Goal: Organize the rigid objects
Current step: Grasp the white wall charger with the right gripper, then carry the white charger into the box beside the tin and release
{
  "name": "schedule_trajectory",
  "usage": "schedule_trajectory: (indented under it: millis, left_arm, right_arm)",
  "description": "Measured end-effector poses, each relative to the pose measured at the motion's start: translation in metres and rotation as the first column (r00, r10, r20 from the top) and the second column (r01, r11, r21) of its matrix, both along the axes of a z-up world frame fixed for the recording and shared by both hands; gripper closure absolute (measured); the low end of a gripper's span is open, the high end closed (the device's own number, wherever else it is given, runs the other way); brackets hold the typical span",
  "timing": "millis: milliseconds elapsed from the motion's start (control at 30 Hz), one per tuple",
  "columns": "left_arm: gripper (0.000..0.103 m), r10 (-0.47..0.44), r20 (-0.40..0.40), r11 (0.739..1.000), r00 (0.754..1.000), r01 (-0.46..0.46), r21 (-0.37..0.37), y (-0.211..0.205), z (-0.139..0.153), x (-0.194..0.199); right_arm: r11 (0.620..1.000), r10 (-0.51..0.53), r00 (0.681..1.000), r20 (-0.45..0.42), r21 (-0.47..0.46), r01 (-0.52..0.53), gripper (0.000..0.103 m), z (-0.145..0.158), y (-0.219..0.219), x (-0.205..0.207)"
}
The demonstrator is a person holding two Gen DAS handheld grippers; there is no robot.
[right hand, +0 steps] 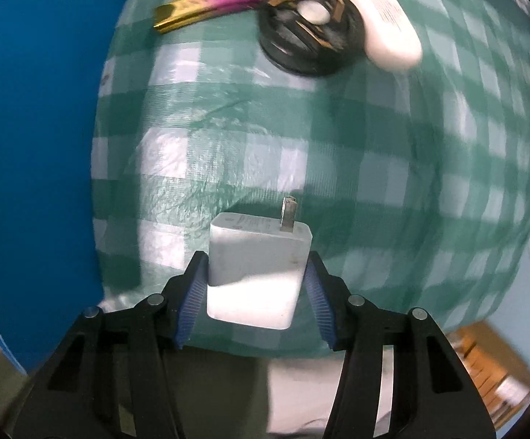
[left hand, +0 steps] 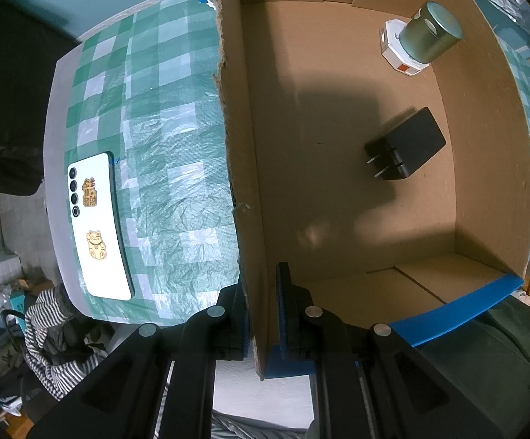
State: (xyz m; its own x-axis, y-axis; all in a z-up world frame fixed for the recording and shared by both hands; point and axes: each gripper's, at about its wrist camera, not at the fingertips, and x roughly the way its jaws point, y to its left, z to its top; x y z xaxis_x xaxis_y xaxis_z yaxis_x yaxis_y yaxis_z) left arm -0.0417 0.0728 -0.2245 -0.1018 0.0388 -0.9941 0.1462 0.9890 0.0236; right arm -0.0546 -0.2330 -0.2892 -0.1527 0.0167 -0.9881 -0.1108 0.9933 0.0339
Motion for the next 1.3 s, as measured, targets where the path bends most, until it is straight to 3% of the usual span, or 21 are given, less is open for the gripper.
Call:
schedule_trajectory:
  millis: [300,600,867,1300]
  left_arm:
    - [0.093,-0.006,-0.002,1.000,1.000,0.006,0.003,-0.004,0.000,0.000]
    - [0.093,0.009,0.003,1.000,1.000,-0.009,-0.001,-0.002,0.002,0.002]
    - [0.093,0.021,0.000,1.000,1.000,-0.021,-0.003,0.001,0.001,0.003]
    - [0.093,0.022,-0.004,1.000,1.000,-0.022,-0.004,0.002,0.000,0.004]
  right_arm:
    - [0.966,0.251,0.965,0.075,-0.084,-0.245,0.050,0.004,0.024,-0.001]
    - [0.990,0.141,0.988,0.058,-0.009,-0.140,0.051,-0.010,0.003,0.014]
    - [0.990,0.137,0.989,0.050,0.004,-0.138,0.052,-0.019,0.005,0.018]
    - [0.980,0.191,0.977,0.092,0.041,-0.196,0.052,0.042,0.012,0.046]
